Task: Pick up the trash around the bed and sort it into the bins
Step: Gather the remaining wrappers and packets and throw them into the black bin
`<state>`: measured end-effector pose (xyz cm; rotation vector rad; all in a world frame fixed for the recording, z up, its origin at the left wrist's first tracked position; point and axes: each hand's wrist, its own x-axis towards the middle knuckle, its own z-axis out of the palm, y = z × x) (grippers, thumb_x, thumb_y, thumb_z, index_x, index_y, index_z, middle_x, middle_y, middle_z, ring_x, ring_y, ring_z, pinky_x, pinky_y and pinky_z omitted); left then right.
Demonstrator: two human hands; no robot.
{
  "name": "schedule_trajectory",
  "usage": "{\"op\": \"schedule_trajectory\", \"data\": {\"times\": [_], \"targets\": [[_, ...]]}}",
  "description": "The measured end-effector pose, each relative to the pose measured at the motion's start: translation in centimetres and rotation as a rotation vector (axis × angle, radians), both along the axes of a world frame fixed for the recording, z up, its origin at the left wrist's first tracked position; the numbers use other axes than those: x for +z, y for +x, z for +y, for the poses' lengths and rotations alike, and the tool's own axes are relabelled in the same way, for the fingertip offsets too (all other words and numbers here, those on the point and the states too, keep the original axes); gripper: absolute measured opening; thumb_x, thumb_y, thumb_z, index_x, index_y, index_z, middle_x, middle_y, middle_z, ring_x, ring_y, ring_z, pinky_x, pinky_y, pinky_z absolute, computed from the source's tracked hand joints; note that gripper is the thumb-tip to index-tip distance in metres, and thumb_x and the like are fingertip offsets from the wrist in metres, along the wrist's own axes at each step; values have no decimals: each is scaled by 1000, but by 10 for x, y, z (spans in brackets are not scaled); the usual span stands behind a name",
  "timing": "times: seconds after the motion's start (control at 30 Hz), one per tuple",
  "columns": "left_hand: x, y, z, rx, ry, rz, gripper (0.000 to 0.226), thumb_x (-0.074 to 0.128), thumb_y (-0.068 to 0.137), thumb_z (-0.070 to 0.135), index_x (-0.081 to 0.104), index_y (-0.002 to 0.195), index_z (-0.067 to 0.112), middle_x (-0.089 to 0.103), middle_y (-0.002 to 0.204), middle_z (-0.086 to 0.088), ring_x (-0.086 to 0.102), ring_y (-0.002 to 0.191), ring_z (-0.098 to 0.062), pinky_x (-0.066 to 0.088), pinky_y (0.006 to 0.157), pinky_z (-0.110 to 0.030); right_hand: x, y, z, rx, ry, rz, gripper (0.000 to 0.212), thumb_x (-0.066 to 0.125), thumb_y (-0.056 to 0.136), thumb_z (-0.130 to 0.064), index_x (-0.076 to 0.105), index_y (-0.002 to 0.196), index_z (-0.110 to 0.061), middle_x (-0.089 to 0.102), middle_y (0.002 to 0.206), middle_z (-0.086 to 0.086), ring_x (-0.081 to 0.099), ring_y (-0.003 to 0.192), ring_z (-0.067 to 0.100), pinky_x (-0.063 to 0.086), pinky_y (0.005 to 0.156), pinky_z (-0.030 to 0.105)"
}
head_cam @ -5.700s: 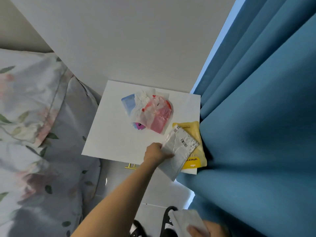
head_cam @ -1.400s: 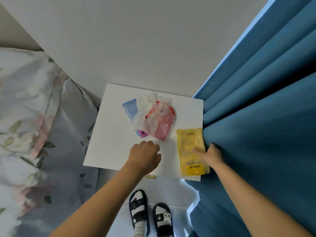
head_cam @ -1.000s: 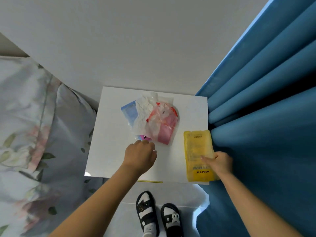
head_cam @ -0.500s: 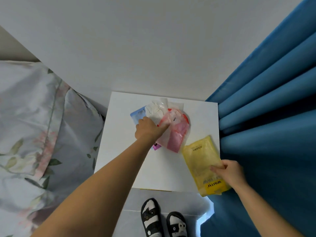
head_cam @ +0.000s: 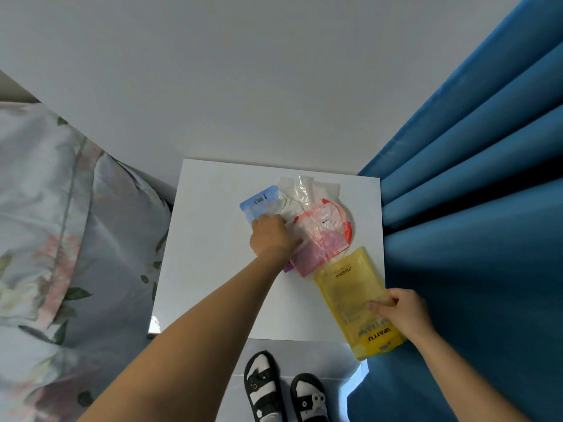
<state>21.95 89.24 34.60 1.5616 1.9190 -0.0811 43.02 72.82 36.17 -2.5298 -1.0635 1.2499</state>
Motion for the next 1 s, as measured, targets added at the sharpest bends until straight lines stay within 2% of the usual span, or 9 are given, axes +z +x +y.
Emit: {"op": "schedule_trajectory", "data": {"times": [0.13,0.27,0.4,0.47,0.57,0.67,0.73,0.83,1.0], "targets": [[1,7,-9,101,100,155,36,63,78,49,69,101,22,31,140,-9,37,119,-30,39,96,-35,1,-1,1,-5,-25,19,19,82,71,-17,67,68,-7,67,66,6,61,60,20,42,51,23],[4,12,-4,205,21,147,85,76,68,48,35,134,13,28,142,-14,37,120,-30,37,100,-32,2,-3,3,9,-43,19,24,83,69,-19,62,61,-11,65,62,3,59,57,16,40,49,23],[5,12,2,419,-27,-91,126,86,58,44,0,148,23,25,136,-14,45,117,-31,46,98,-38,6,-6,6,17,-57,30,27,83,70,-18,59,58,-18,63,60,-3,59,55,12,37,46,21],[6,10,0,511,-41,-227,131,88,59,35,-6,150,21,27,134,-13,51,113,-31,49,94,-38,7,-7,8,27,-59,31,28,83,70,-17,58,57,-19,62,59,-4,58,54,11,36,46,20],[5,10,-9,637,-57,-402,112,85,66,24,10,148,17,46,128,-13,58,111,-35,55,88,-43,8,-7,9,35,-64,40,27,83,70,-16,59,58,-19,63,60,-3,59,55,12,38,46,21],[1,11,-19,578,-56,-353,83,79,71,32,32,137,16,61,115,-10,62,105,-34,58,81,-44,8,-6,9,43,-69,33,24,84,69,-18,62,60,-19,65,63,-2,62,59,14,42,48,22],[1,11,-22,433,-15,-186,59,72,74,41,50,121,14,59,114,-9,54,110,-30,51,83,-40,7,-6,9,48,-67,34,23,84,69,-19,62,61,-20,66,64,-2,63,60,15,43,49,22],[1,15,-24,358,67,47,44,67,75,49,66,101,14,45,129,-11,39,120,-30,41,96,-37,7,-6,6,65,-69,35,23,82,70,-19,61,61,-19,66,65,-1,63,60,14,43,49,22],[7,21,-17,422,8,-4,37,66,79,47,67,97,15,32,137,-14,36,119,-32,39,96,-31,7,-5,6,68,-63,35,26,83,70,-19,59,60,-20,65,64,-1,62,59,14,42,49,21]]}}
